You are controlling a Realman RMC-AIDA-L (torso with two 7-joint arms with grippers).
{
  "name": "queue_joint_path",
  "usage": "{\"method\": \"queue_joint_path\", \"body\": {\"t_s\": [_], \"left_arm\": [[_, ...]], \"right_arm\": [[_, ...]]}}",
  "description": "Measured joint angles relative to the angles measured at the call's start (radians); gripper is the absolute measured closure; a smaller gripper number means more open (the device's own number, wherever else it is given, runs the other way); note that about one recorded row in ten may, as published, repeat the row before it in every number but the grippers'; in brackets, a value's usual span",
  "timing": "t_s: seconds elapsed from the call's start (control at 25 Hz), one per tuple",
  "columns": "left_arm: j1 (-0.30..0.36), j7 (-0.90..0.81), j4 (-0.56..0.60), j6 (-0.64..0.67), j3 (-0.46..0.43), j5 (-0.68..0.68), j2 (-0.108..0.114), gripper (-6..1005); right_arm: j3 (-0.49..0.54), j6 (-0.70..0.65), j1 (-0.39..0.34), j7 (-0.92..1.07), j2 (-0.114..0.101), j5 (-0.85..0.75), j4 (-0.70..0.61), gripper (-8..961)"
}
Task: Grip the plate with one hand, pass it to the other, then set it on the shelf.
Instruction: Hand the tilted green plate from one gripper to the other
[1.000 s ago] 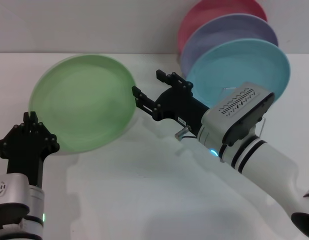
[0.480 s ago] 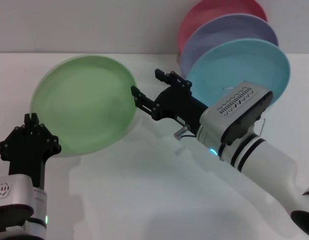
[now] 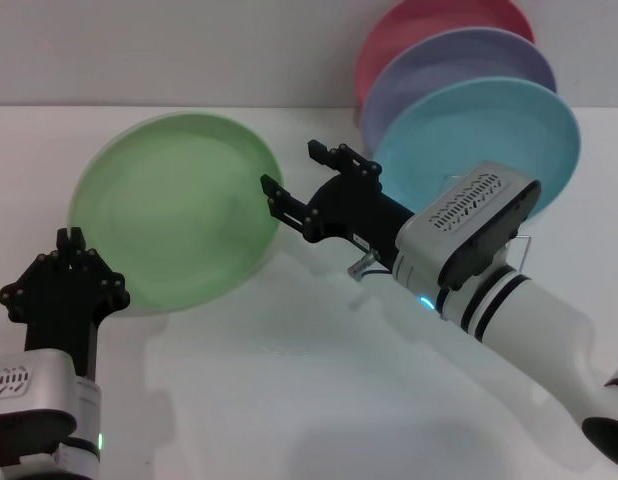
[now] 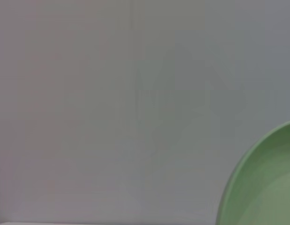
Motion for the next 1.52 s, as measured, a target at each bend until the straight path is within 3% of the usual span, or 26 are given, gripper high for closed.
{"method": "queue_joint_path", "body": {"t_s": [0.76, 1.08, 1.52], "left_arm": [[-0.003, -0.002, 0.014, 0.008, 0.016, 0.005, 0.0, 928], [-0.005, -0.002, 0.015, 0.007, 0.019, 0.006, 0.0, 927], [-0.007, -0.002, 0.013, 0.007, 0.02, 0.001, 0.0, 925]], "right_arm": [[0.0, 0.034, 0.016, 0.0, 0.001, -0.014, -0.013, 244], [0.003, 0.034, 0.013, 0.0, 0.002, -0.014, -0.014, 568], [0.016, 0.034, 0.012, 0.001, 0.003, -0.014, -0.006, 573]]}}
